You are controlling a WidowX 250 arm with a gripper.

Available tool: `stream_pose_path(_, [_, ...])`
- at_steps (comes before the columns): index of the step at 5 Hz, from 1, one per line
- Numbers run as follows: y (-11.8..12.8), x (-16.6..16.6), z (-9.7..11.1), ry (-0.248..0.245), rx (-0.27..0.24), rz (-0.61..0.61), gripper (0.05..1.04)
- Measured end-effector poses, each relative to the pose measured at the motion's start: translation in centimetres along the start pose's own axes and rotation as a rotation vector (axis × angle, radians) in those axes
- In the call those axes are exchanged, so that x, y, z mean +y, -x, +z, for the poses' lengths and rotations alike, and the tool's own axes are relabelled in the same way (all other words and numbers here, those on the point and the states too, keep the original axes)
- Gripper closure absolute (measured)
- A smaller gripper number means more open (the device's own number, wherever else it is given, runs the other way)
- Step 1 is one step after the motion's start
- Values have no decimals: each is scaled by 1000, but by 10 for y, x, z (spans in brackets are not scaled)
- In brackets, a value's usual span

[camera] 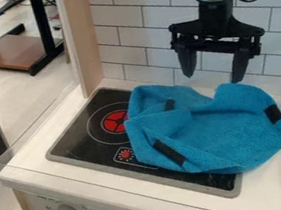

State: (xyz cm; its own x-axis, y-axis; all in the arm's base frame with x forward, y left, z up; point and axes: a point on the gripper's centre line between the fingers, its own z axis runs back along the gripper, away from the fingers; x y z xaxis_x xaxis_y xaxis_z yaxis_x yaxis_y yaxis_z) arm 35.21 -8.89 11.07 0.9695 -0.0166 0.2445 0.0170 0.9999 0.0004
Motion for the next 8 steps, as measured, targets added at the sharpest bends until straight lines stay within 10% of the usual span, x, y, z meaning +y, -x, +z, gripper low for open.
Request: stream_pose_path(8, [-35,67,-83,-99,104,265,84])
